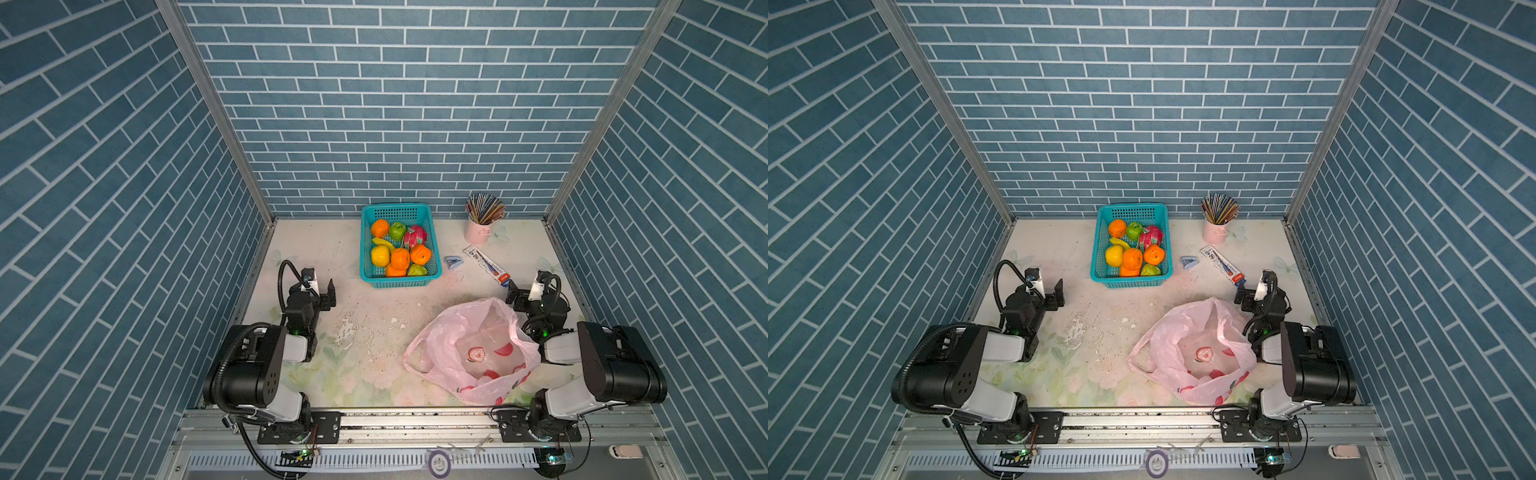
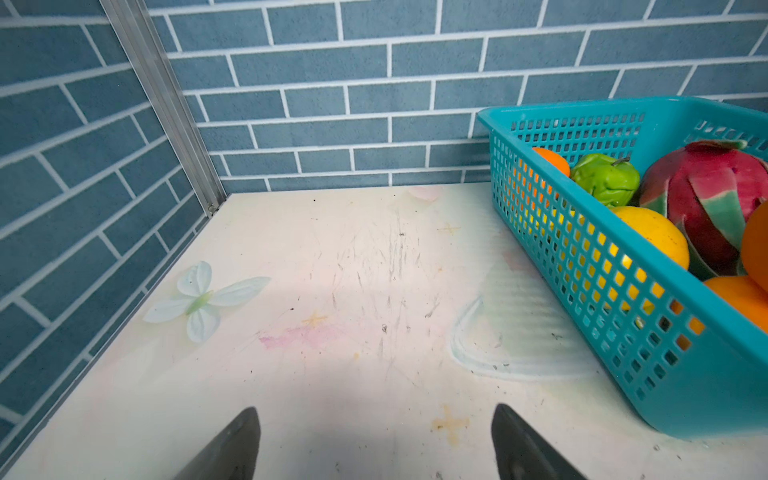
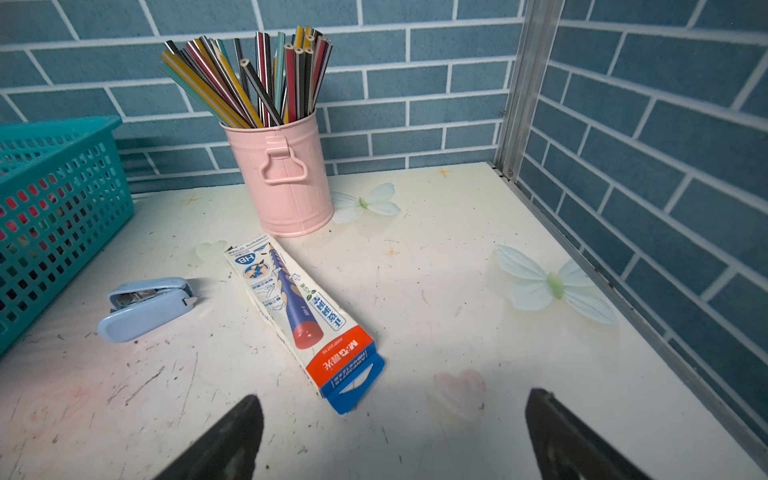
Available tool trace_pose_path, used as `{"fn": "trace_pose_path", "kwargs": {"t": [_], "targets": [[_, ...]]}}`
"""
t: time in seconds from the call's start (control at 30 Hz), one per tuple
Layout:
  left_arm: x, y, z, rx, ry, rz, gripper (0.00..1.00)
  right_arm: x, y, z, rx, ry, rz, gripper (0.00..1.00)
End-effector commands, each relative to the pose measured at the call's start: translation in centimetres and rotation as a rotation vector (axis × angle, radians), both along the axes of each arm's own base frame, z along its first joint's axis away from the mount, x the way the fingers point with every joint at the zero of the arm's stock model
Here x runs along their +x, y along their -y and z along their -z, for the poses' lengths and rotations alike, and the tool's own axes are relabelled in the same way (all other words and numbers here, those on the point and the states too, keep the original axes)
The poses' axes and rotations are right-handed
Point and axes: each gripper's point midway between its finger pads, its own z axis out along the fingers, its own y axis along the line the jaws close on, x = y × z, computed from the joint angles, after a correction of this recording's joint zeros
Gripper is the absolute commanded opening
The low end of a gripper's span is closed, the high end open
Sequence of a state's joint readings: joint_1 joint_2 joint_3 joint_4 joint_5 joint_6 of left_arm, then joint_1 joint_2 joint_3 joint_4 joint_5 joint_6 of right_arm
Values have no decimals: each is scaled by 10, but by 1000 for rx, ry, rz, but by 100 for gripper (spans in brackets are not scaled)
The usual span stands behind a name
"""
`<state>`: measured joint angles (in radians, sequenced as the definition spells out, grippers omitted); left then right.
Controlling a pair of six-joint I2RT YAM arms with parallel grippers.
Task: Untie the knot of the plastic bag and take out the fruit
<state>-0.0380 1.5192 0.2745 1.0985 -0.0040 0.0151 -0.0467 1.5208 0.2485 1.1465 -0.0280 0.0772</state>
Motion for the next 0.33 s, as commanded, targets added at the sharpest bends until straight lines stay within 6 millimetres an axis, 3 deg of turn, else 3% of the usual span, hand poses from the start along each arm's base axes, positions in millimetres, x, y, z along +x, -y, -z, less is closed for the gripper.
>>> {"fn": "trace_pose_path", "kwargs": {"t": [0.0,0.3], "targets": [[2,-2,-13,14,53,-13,87,3,-3,-9,-40,34,-23,99],[2,-2,-13,15,49,-13,87,4,-8,-8,-53,27,-51,99]]}}
